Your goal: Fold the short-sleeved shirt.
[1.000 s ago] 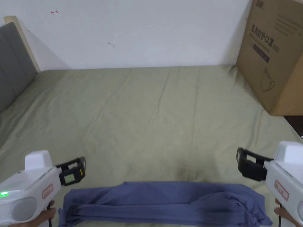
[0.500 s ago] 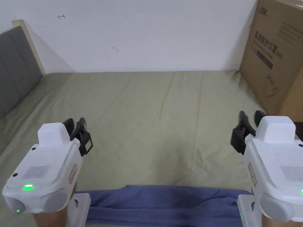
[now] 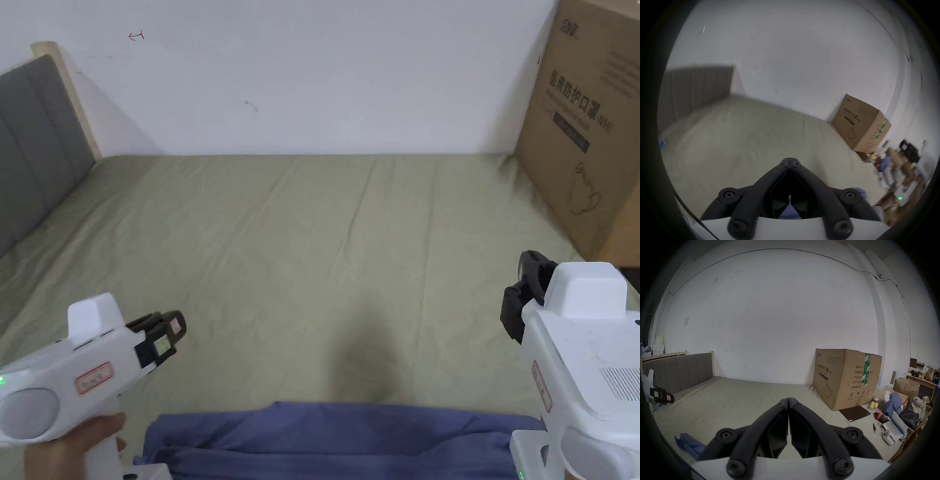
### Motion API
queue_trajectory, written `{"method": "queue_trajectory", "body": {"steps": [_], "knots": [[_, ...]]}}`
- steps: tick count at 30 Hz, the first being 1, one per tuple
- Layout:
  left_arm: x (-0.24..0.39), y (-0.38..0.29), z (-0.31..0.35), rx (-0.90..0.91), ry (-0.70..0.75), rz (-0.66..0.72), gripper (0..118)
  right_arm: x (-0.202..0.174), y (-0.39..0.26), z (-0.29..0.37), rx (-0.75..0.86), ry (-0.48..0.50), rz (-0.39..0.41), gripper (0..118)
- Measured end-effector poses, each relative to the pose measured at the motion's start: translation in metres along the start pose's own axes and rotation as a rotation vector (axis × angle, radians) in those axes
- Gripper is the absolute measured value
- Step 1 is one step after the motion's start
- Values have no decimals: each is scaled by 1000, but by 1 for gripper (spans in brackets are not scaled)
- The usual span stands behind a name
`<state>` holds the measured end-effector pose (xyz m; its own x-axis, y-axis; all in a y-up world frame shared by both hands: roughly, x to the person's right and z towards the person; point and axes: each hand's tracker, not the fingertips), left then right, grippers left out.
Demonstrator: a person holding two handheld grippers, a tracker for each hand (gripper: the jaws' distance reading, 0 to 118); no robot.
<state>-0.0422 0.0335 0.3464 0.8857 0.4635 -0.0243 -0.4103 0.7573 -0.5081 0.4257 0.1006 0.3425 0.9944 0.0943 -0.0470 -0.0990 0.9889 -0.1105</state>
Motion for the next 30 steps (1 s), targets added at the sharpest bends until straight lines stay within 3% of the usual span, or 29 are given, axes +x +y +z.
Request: {"method": "queue_trajectory", "body": {"steps": [5,10,11,12,16,17,23,30], "knots": [[-70,-13,-14,-213,-30,127,0,-7,-2,-10,-15,0,-6,0],[-104,-39,-27,-359,32,148,0,-15,-8,-22,-40,1,-15,0],[-110,-45,-30,-381,21,159,4,-17,-10,-23,-48,4,-16,0],[-115,-48,-32,-408,17,185,12,-18,-11,-25,-54,6,-15,0],[-134,-59,-49,-477,23,236,87,-23,-16,-35,-91,22,-3,0],[-137,-61,-50,-460,30,226,93,-24,-16,-38,-101,27,2,0],[-145,-67,-56,-449,34,212,89,-30,-17,-43,-113,33,16,0],[-161,-84,-82,-492,48,171,39,-24,-20,-42,-126,22,21,0]]}}
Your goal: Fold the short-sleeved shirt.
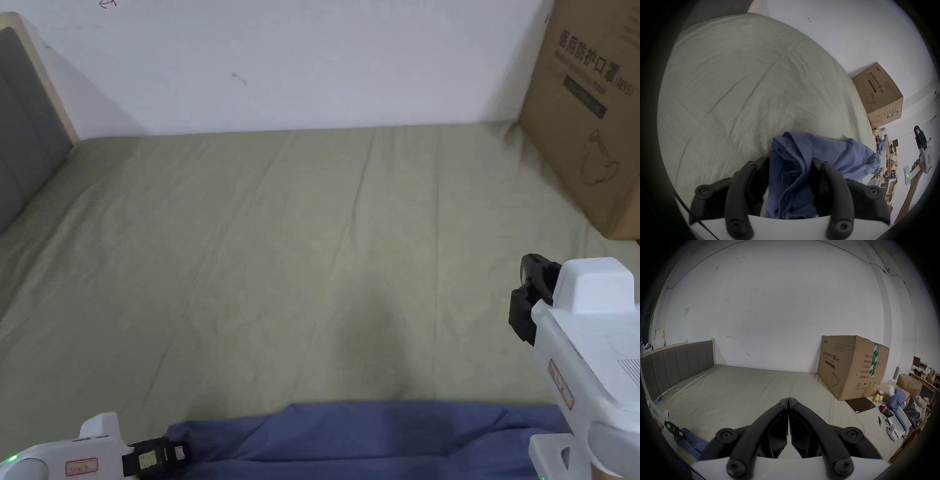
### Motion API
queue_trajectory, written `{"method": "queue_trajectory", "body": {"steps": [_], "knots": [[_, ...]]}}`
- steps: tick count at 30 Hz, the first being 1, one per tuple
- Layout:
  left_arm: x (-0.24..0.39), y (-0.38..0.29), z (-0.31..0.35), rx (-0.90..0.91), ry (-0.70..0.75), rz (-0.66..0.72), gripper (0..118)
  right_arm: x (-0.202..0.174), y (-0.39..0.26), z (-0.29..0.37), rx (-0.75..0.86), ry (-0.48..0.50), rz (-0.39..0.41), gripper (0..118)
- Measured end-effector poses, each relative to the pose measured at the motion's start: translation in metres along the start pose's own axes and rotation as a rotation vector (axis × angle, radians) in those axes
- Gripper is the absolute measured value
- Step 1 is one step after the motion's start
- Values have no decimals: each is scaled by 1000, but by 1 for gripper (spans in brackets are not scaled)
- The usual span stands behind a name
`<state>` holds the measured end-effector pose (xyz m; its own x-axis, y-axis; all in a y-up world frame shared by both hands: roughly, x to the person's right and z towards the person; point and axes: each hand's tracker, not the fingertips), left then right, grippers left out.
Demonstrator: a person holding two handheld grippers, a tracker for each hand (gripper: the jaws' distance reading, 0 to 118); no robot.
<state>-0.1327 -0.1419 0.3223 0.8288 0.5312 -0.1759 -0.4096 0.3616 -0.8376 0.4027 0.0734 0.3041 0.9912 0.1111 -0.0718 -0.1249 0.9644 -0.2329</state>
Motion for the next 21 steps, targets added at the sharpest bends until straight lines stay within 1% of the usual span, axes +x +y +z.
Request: {"method": "queue_trajectory", "body": {"steps": [1,2,4,5,6,7,9,10,13,15,18,21], "knots": [[-1,3,-2,-10,17,4,23,1,0,2,-2,-4,-1,0],[-1,4,-2,-16,29,8,13,3,0,2,-3,-6,-4,0],[3,3,-3,-27,50,15,10,6,1,3,-4,-12,-6,0],[12,3,-3,1,45,-40,9,6,0,4,-4,-16,-5,0],[16,3,-2,12,83,-95,9,7,1,4,-4,-17,-5,0],[21,4,1,17,110,-115,9,8,2,4,-3,-17,-6,0],[34,0,13,57,102,-135,8,9,3,5,-2,-15,-7,0],[36,2,22,74,117,-125,8,9,5,6,1,-12,-6,0],[42,9,51,127,89,-96,7,10,10,10,17,-3,-7,0],[39,15,65,131,91,-92,7,11,14,12,29,1,-7,0],[33,20,86,145,173,-116,7,14,17,14,45,6,-13,0],[17,24,107,167,220,-40,7,21,19,18,62,12,-38,0]]}}
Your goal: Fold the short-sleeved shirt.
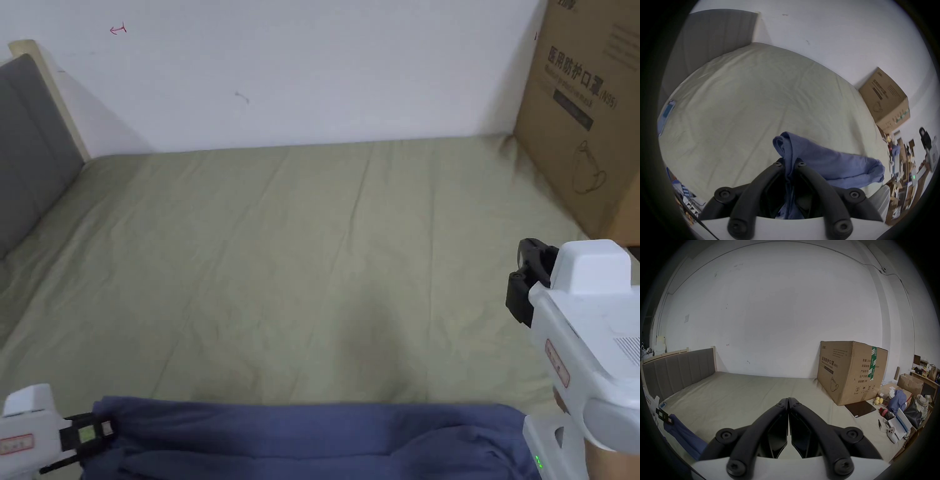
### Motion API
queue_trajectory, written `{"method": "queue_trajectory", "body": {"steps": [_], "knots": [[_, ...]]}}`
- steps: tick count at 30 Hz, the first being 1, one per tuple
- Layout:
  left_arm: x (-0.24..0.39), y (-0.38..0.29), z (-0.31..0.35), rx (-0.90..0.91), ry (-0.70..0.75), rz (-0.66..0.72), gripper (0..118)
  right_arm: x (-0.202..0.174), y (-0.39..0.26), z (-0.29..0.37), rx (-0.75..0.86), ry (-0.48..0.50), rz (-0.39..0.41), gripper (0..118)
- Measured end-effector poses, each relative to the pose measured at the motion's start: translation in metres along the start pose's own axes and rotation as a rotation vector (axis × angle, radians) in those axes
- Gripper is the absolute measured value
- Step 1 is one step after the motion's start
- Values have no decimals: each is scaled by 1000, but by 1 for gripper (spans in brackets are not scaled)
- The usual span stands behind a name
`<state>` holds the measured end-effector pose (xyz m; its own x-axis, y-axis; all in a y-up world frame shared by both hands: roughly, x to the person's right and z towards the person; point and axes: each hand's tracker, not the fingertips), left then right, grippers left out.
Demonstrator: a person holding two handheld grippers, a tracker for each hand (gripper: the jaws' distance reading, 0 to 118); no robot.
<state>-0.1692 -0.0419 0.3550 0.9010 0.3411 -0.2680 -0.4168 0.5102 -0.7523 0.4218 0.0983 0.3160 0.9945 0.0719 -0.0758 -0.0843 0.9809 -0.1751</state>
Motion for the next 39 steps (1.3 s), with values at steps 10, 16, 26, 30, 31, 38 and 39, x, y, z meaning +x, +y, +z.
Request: {"method": "queue_trajectory", "body": {"steps": [10,16,26,30,31,38,39], "knots": [[81,-9,24,-27,-30,-19,7,19,1,13,20,4,-25,0],[167,-25,2,-88,-161,-36,7,29,-1,21,32,15,-36,0],[248,-65,-105,-243,-125,-130,7,53,-4,33,32,-36,-21,0],[264,-82,-131,-275,-77,-131,9,60,-6,37,25,-51,-22,0],[266,-85,-134,-287,-55,-135,18,61,-6,38,24,-53,-21,0],[283,-83,-98,-179,-142,-171,106,66,-6,40,22,-60,-23,0],[284,-80,-88,-139,-139,-181,106,66,-6,41,23,-59,-25,0]]}}
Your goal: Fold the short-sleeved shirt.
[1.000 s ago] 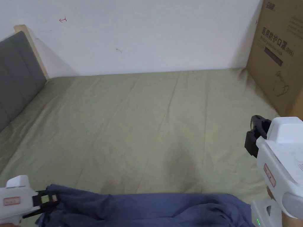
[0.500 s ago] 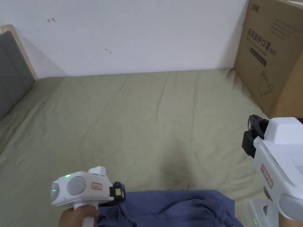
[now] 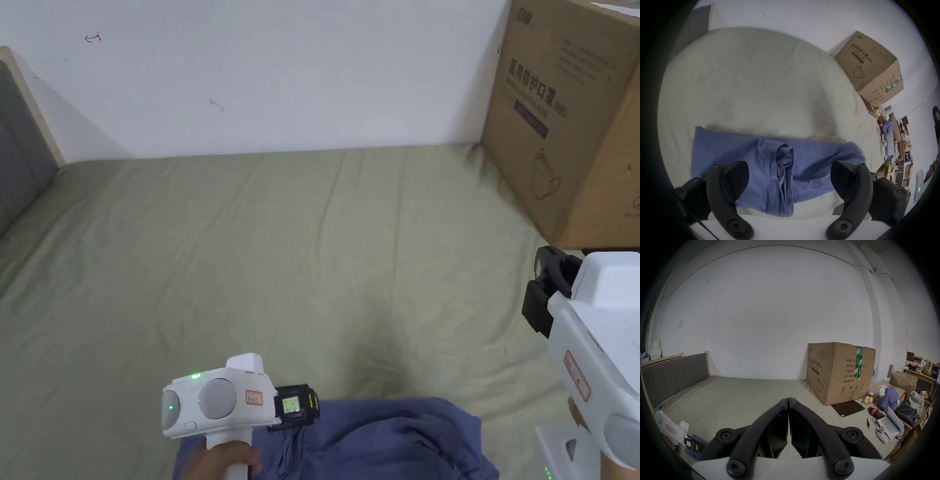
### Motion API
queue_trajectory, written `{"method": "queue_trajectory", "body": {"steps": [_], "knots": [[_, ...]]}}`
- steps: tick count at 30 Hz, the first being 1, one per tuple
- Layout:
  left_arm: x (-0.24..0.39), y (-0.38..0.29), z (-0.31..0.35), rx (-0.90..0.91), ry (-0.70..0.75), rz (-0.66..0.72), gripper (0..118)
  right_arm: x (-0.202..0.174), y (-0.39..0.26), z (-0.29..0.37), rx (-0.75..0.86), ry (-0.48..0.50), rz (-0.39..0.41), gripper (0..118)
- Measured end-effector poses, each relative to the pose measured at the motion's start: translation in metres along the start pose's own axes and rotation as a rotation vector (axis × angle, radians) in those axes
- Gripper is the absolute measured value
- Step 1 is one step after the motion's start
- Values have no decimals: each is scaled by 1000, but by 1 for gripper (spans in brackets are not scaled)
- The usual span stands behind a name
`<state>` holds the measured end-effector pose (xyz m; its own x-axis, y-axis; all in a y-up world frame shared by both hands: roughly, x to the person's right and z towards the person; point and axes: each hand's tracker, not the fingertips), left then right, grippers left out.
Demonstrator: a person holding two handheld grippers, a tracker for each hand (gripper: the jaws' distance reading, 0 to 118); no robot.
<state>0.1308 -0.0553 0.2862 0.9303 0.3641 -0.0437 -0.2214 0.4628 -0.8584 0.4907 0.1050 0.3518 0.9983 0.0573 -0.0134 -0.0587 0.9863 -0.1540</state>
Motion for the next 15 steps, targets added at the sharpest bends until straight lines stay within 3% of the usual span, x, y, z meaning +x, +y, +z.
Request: {"method": "queue_trajectory", "body": {"steps": [6,11,12,15], "knots": [[-12,8,62,249,66,-77,106,-5,4,1,12,15,-1,0],[-32,1,86,389,264,-139,103,-11,8,0,23,28,2,0],[-36,-2,86,406,278,-157,96,-12,9,0,23,31,1,0],[-50,-14,80,413,277,-200,36,-15,8,-2,23,37,1,0]]}}
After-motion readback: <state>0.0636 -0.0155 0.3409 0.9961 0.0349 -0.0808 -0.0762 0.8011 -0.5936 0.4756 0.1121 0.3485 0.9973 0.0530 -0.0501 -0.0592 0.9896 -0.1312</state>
